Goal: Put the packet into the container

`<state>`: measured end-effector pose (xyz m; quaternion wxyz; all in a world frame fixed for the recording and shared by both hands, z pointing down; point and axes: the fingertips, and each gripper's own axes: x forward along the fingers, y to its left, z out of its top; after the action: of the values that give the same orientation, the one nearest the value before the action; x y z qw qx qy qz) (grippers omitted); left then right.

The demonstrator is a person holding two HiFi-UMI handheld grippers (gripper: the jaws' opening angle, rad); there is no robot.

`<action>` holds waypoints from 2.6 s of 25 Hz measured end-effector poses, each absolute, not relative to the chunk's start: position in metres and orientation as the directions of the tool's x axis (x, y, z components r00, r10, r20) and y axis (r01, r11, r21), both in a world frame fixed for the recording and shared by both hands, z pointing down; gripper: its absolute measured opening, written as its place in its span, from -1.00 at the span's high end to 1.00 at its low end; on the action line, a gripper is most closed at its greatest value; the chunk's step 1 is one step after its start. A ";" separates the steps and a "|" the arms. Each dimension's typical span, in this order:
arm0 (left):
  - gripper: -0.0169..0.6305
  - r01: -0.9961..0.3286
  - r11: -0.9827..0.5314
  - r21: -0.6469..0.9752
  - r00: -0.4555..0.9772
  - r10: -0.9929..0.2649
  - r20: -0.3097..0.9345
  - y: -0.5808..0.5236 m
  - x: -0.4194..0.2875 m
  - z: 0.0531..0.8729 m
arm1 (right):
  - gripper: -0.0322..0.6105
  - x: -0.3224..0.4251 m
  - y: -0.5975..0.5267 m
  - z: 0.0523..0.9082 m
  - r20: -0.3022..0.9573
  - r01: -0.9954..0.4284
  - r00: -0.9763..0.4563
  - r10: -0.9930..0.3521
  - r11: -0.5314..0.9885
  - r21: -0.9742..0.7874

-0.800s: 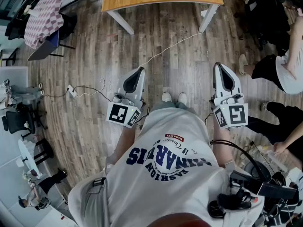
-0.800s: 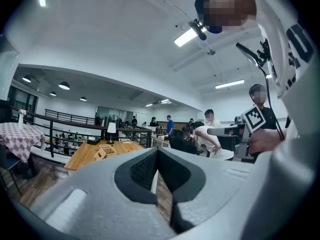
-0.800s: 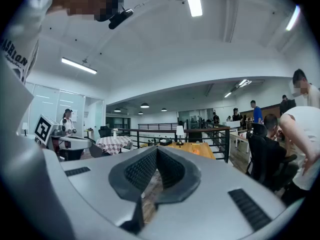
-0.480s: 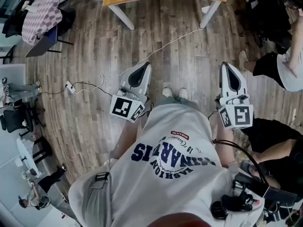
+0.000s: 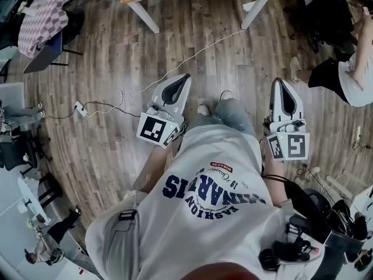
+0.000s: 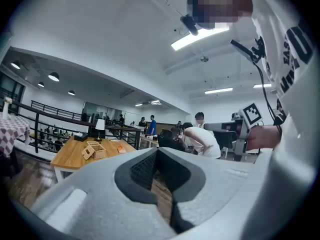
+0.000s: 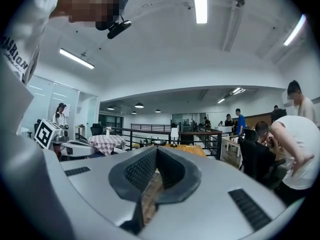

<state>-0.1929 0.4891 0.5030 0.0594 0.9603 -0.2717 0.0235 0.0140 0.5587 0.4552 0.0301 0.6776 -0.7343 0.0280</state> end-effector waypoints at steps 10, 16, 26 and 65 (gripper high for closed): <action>0.95 -0.563 -0.817 0.121 0.826 -0.560 0.062 0.463 -0.195 0.503 | 0.87 0.010 0.500 0.471 0.060 -0.984 -0.176 -0.983 0.173 -0.051; 0.95 -0.632 -0.761 0.149 0.774 -0.630 0.063 0.443 -0.200 0.498 | 0.87 0.009 0.443 0.475 0.053 -0.966 -0.253 -0.966 0.249 -0.070; 0.95 -0.688 -0.716 0.116 0.726 -0.680 0.105 0.374 -0.167 0.493 | 0.87 0.052 0.364 0.494 0.131 -0.967 -0.252 -0.959 0.246 -0.061; 0.95 -0.651 -0.753 0.096 0.759 -0.647 0.075 0.132 -0.003 0.475 | 0.87 0.169 0.140 0.503 0.108 -0.954 -0.299 -0.948 0.294 -0.064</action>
<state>-0.0031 0.1320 0.4754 0.0582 0.9360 -0.3466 0.0183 0.1691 0.1399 0.5035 0.0245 0.5915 -0.8039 0.0576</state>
